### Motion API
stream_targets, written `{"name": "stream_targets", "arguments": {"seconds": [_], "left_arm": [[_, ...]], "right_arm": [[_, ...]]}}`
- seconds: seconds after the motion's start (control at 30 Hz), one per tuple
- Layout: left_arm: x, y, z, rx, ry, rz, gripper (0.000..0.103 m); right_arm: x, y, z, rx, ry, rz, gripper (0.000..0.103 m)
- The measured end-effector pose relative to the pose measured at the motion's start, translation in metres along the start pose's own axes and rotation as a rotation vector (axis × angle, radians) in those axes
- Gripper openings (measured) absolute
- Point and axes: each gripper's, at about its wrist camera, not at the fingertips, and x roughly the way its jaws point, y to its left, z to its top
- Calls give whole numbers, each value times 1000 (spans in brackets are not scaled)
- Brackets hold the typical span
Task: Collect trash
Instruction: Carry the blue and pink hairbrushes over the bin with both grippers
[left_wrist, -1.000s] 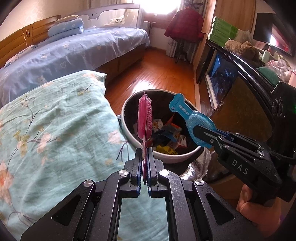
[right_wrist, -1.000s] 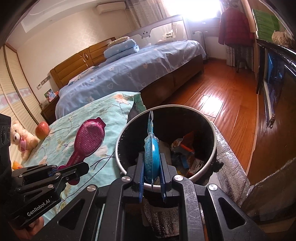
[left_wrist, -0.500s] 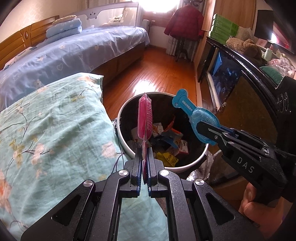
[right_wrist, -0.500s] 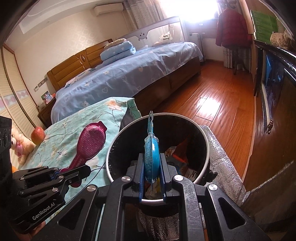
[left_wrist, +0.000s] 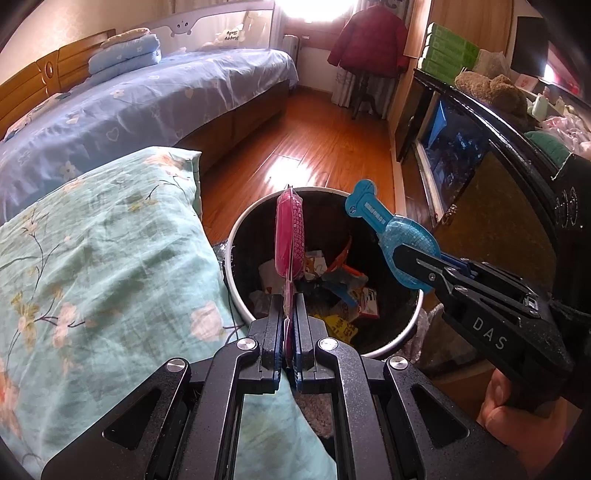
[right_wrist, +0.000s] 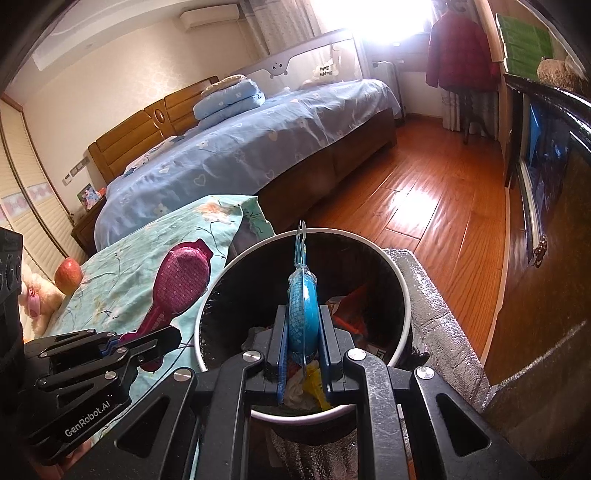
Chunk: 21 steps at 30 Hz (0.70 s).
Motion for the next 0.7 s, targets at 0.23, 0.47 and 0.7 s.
{"name": "stream_targets", "arguments": {"seconds": [0.23, 0.47, 0.7], "left_arm": [[8, -3, 2, 0, 12, 3, 4], [12, -6, 5, 6, 16, 3, 4], [15, -9, 8, 10, 20, 2, 4]], "right_arm": [[6, -4, 2, 4, 13, 1, 14], [9, -6, 2, 10, 18, 2, 14], [11, -8, 3, 13, 19, 0, 14]]}}
